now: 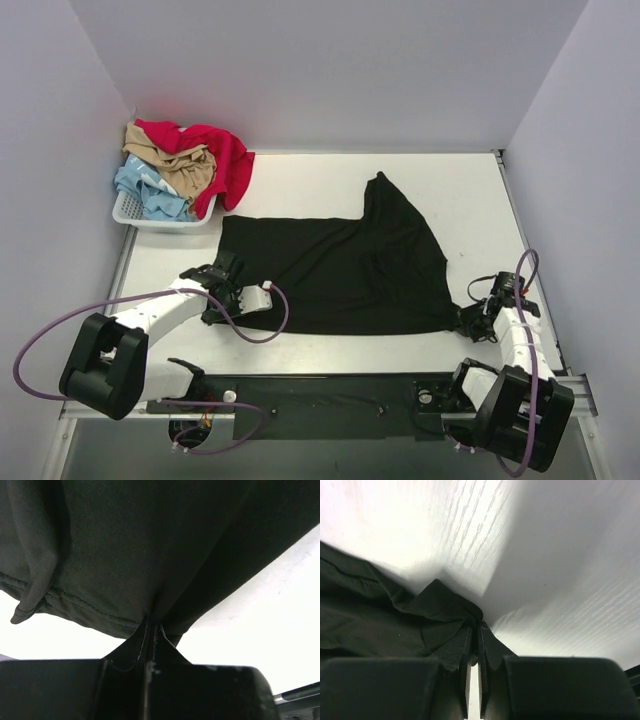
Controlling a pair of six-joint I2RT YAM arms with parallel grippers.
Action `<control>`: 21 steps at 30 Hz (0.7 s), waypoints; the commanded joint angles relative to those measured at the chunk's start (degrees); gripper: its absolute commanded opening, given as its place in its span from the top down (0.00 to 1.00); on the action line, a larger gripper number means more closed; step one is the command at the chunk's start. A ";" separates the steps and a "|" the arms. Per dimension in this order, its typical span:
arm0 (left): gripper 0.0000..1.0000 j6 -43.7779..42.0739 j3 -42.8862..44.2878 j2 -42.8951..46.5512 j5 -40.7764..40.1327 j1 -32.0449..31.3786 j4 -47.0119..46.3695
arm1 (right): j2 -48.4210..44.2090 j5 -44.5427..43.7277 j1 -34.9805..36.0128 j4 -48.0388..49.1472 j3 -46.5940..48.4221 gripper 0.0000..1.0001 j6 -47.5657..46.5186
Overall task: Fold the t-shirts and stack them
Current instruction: Fold the flattened tshirt in 1/3 of the way
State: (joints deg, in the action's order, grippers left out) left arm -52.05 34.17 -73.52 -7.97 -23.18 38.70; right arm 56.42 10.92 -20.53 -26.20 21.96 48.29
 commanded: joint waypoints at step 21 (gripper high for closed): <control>0.41 0.63 9.07 4.78 6.83 -11.44 26.07 | -18.90 -7.13 -16.11 -20.02 4.58 0.58 1.72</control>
State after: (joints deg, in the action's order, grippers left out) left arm -51.33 40.80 -70.76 -0.47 -31.38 57.82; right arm 35.31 8.73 -34.54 -40.69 25.23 49.47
